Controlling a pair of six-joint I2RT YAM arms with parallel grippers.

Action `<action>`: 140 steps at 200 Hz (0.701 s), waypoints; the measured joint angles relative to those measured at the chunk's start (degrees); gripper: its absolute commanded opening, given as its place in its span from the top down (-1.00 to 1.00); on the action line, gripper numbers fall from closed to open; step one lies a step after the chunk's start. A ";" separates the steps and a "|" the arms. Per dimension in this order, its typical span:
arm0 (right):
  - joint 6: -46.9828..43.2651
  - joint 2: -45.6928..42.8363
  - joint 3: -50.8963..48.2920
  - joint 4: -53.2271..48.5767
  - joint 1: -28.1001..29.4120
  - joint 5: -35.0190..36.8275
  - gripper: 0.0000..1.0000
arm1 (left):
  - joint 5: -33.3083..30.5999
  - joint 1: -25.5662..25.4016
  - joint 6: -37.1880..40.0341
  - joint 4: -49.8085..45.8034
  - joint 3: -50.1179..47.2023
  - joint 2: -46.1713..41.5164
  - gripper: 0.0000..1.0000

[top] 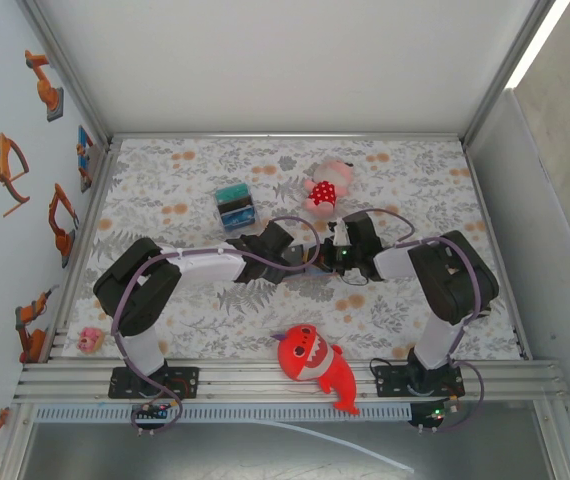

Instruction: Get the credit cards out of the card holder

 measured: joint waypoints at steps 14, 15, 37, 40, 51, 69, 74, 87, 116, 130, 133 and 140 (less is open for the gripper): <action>-1.40 -0.61 0.11 -2.38 -0.02 0.63 1.00 | 0.02 0.00 0.00 0.00 0.00 0.00 -0.94; -1.68 -0.70 0.13 -2.78 -0.02 0.74 1.00 | 0.02 0.00 -0.02 0.00 0.00 0.00 -0.94; -4.42 -1.97 1.25 -7.96 -0.02 2.27 1.00 | 0.15 0.00 0.00 0.00 0.00 -0.02 -0.94; -4.79 -2.14 1.49 -8.63 -0.02 2.49 1.00 | 0.15 0.00 0.00 0.02 0.00 -0.02 -0.94; -6.03 -2.97 2.25 -10.95 -0.02 3.30 1.00 | 0.22 0.00 0.00 0.00 0.00 -0.09 -0.94; -7.52 -4.31 2.93 -13.62 -0.02 4.28 1.00 | 0.39 0.00 0.00 -0.07 0.00 -0.24 -0.94; -7.87 -4.57 3.04 -14.23 -0.02 4.52 1.00 | 0.42 0.00 0.00 -0.07 0.00 -0.31 -0.94; -8.39 -4.85 3.23 -15.30 -0.02 4.81 1.00 | 0.52 0.00 0.00 -0.11 0.00 -0.70 -0.94; -9.33 -4.92 3.37 -17.09 -0.02 5.38 1.00 | 1.38 -0.09 0.00 -0.07 0.02 -2.73 -0.94; -9.68 -4.92 3.45 -17.68 -0.02 5.68 1.00 | 1.49 -0.33 0.02 0.13 0.15 -3.50 -0.94; -9.77 -4.92 3.45 -17.75 -0.02 5.73 1.00 | 1.49 -0.37 0.04 0.24 0.17 -3.61 -0.94; -9.84 -4.92 3.52 -17.97 -0.02 5.79 1.00 | 1.53 -0.55 0.09 0.59 0.22 -3.78 -0.94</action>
